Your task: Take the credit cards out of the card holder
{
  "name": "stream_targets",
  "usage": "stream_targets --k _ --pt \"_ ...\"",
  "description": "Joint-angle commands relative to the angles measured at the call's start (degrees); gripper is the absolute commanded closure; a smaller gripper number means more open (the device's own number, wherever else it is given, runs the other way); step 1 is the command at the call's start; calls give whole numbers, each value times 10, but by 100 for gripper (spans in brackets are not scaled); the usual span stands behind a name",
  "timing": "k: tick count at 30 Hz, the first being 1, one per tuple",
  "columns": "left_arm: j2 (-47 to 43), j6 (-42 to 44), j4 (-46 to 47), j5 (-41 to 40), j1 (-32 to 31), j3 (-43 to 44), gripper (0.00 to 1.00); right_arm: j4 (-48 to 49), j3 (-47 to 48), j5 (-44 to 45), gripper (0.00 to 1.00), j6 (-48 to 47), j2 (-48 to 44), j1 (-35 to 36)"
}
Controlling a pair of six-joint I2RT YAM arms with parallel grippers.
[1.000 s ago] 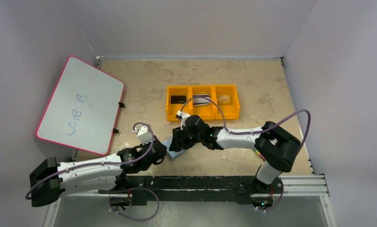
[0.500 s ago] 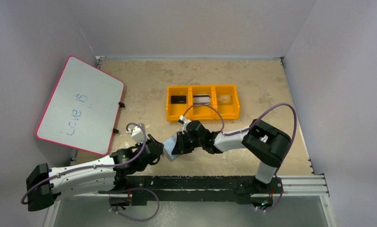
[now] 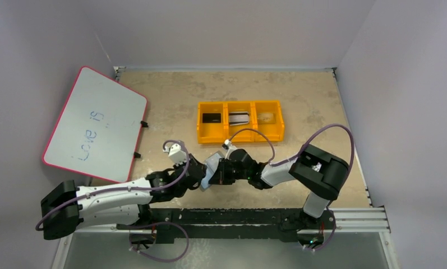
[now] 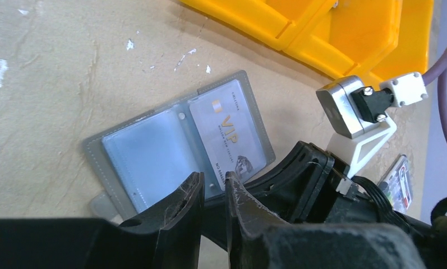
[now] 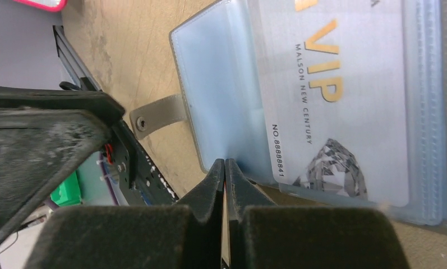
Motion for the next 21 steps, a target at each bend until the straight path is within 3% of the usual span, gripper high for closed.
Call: stream_targets --k 1,9,17,21 --pt "42 -18 85 12 5 2 80 36 -24 43 100 31 -22 -1" --pt "102 14 174 88 72 -19 82 19 -48 82 100 38 -57 -2" --pt "159 -6 306 148 82 -60 82 -3 -52 77 100 40 -59 -2" --pt "163 -42 319 152 82 -84 83 -11 -42 86 100 27 -70 -2"
